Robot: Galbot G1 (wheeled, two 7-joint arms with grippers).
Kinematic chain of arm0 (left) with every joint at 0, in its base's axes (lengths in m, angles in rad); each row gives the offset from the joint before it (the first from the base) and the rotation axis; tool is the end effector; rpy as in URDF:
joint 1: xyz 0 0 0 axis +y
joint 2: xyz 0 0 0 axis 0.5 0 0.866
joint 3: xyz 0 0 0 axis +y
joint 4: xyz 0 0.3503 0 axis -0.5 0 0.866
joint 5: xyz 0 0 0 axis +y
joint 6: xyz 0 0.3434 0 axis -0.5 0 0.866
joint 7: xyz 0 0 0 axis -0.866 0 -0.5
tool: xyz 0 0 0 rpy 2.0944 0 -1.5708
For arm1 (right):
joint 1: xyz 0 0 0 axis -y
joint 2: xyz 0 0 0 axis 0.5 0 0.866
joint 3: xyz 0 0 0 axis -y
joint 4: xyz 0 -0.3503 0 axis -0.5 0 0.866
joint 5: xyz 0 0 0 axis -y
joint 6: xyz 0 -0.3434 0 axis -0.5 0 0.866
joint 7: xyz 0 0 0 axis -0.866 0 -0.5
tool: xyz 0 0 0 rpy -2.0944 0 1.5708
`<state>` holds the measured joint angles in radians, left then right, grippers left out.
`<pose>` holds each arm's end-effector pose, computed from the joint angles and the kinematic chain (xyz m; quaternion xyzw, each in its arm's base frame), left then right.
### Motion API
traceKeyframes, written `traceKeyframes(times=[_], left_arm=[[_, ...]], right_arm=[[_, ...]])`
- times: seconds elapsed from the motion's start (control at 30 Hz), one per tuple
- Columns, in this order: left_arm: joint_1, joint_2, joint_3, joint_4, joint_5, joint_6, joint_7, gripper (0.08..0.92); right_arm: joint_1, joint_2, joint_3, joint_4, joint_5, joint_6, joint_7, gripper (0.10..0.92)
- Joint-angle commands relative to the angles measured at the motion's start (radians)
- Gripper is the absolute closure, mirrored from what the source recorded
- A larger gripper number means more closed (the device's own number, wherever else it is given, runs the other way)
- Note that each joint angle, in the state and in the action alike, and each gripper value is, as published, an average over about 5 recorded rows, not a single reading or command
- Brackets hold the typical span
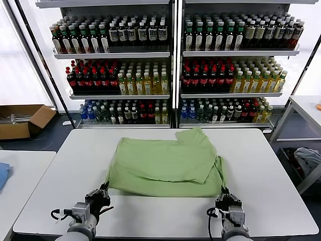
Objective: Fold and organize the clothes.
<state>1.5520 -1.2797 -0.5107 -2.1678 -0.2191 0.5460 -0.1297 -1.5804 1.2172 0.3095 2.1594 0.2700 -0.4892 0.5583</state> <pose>0.1752 0.0416 -0.2701 -0.0166 -0.9714 -0.0493 0.2316 0.1535 0.0016 -0.2889 -0.0828 -0.9637 0.0744 0.2426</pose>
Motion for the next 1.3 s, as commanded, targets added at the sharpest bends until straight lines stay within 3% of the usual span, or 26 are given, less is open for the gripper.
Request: traceKeyframes(times=[0.03,0.27,0.4,0.77,0.93,1.07,1.3], left_arm=[[0.180,-0.010,-0.060,-0.123,-0.015,-0.004,0.000,0.915],[0.211,-0.043,-0.054,-0.116,-0.008,-0.015,0.002,0.915],[0.220,-0.064,-0.045,-0.142,-0.007,-0.011,-0.002,0.886],[0.227,-0.112,-0.047,-0.308,-0.036,0.013,-0.050,0.575],[0.114,-0.094,-0.082,-0.335,-0.054,0.029,-0.061,0.436],[0.011,-0.066,-0.095,-0.283,-0.095,0.031,-0.084,0.315],[-0.174,-0.018,-0.061,-0.106,-0.186,0.031,-0.138,0.183]], right_arm=[[-0.108,-0.020,-0.005,0.044,-0.015,0.020,0.037,0.909],[-0.115,0.002,-0.020,0.044,-0.021,0.018,0.040,0.893],[-0.126,0.009,-0.015,0.058,-0.019,0.018,0.054,0.800],[-0.142,0.001,0.065,0.220,0.042,0.009,0.066,0.480],[0.008,-0.056,0.210,0.226,0.143,-0.063,-0.111,0.332],[0.161,-0.138,0.290,0.144,0.174,-0.091,-0.313,0.235],[0.369,-0.280,0.295,-0.090,0.084,-0.090,-0.693,0.203]])
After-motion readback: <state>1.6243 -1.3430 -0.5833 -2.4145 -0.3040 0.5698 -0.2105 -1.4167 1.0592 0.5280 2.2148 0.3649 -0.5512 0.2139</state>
